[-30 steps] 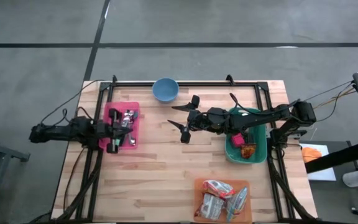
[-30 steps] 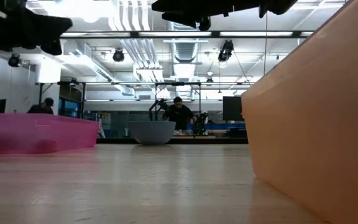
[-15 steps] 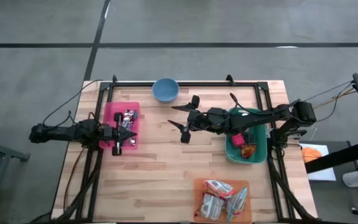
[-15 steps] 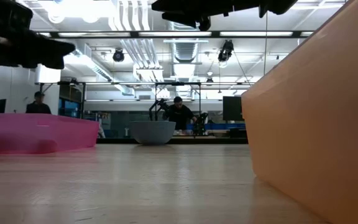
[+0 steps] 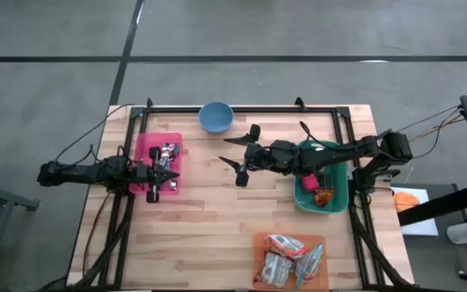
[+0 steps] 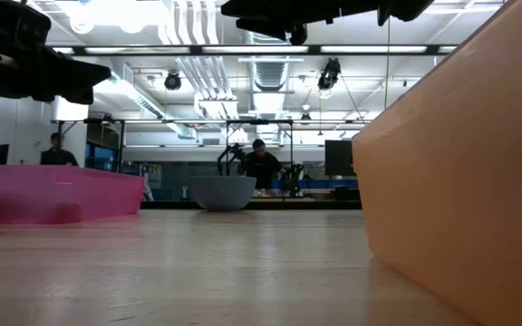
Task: Pick & Place Food Item
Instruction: Return to Home Position
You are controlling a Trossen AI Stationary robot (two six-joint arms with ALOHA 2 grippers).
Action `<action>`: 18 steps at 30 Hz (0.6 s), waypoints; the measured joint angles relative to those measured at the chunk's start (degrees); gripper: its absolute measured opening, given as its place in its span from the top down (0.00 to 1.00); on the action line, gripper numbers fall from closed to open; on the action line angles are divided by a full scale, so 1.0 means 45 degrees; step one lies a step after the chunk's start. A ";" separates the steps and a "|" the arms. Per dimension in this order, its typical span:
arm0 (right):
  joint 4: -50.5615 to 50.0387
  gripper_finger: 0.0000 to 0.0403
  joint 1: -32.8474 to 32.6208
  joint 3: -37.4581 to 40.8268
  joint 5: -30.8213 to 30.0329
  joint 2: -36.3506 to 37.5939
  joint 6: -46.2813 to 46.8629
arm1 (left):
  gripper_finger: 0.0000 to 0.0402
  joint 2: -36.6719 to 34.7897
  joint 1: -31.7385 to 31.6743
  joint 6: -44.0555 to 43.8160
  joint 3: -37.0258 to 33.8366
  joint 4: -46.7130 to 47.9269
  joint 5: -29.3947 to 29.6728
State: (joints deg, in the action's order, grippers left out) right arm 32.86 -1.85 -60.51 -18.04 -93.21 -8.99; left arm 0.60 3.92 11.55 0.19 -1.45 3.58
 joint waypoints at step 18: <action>-0.0170 0.34 -0.0034 0.0000 0.0133 0.0011 0.3844 | 1.00 0.0000 0.0000 -0.0005 -0.0010 0.0004 0.0004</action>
State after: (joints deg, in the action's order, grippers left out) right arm 32.10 -2.00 -60.51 -17.44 -93.16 8.30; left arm 0.60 3.92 11.53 0.14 -1.43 3.60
